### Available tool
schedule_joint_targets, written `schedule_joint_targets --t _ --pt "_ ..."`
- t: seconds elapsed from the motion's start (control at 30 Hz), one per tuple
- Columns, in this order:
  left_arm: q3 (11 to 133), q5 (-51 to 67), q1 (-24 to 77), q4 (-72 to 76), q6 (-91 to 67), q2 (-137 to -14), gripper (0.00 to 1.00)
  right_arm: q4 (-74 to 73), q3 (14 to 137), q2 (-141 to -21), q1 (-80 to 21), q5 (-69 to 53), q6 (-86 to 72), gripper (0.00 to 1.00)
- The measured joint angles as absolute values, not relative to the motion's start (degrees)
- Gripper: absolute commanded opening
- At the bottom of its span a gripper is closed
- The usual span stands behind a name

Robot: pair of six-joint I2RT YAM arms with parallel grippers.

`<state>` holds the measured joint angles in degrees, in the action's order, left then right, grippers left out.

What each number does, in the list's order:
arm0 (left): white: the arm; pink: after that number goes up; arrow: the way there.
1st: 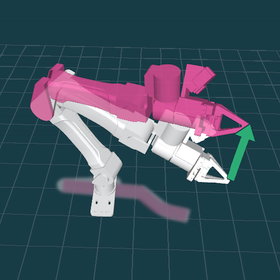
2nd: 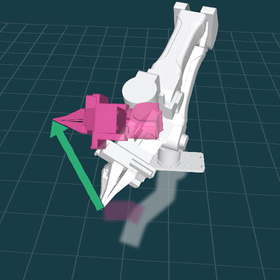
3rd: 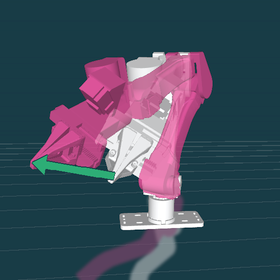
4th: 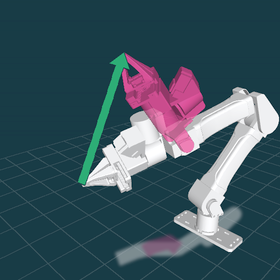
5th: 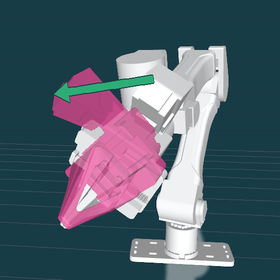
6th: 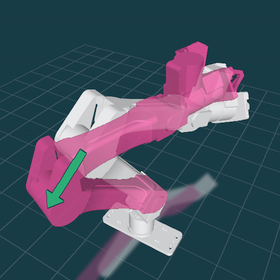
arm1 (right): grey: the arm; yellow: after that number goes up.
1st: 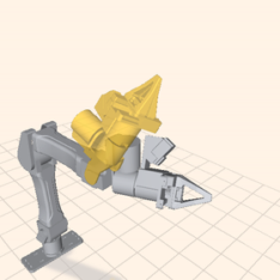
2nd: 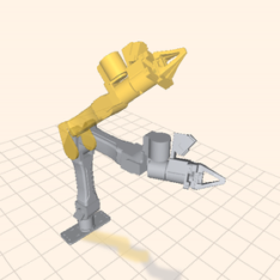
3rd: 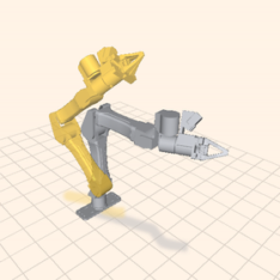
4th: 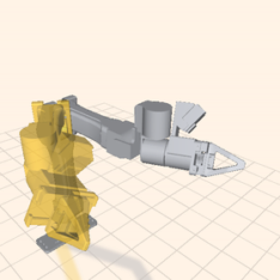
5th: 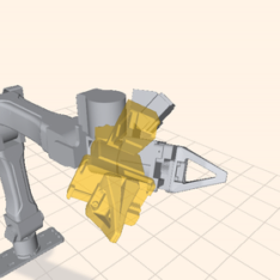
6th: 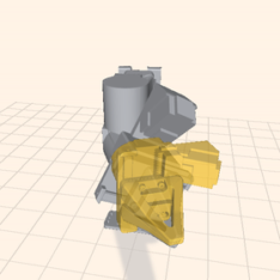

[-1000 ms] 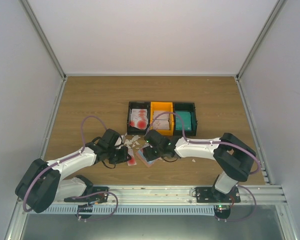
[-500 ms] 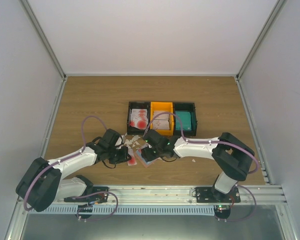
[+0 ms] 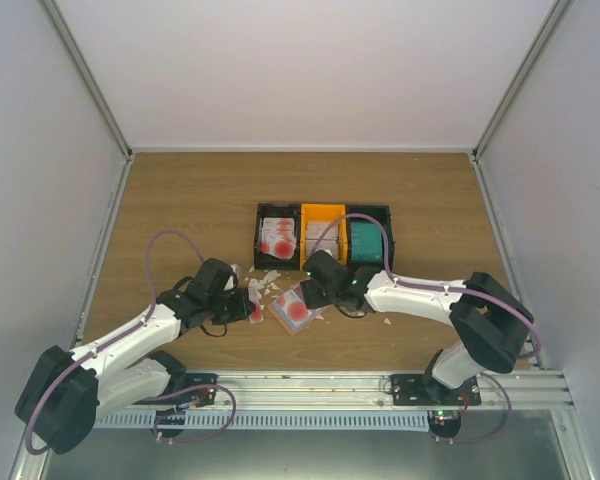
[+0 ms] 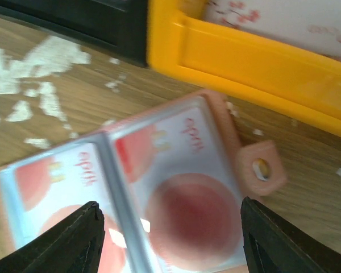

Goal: Put the credit cards into the card holder
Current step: Insert the credit card into the card holder, then turn over the card slot in the card holder.

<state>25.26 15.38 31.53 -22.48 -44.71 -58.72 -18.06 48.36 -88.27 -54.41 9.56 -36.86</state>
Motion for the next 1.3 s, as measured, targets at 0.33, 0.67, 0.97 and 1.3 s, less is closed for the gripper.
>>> schedule_joint_targets --t 0.33,0.67,0.97,1.3 --pt "23.4 20.8 31.5 -17.9 -47.2 -57.0 0.0 -18.4 46.3 -91.4 -47.9 8.7 -35.2 0.64" --pt "20.6 22.0 31.5 -13.9 -50.7 -55.6 0.0 -11.6 40.5 -88.9 -47.6 3.7 -35.0 0.56" --pt "19.0 22.0 31.5 -12.6 -52.2 -54.3 0.0 -12.5 38.2 -85.3 -50.7 -3.7 -38.0 0.53" --pt "18.1 20.8 31.5 -12.8 -53.3 -52.7 0.0 -22.8 42.4 -81.2 -55.5 7.1 -39.3 0.52"
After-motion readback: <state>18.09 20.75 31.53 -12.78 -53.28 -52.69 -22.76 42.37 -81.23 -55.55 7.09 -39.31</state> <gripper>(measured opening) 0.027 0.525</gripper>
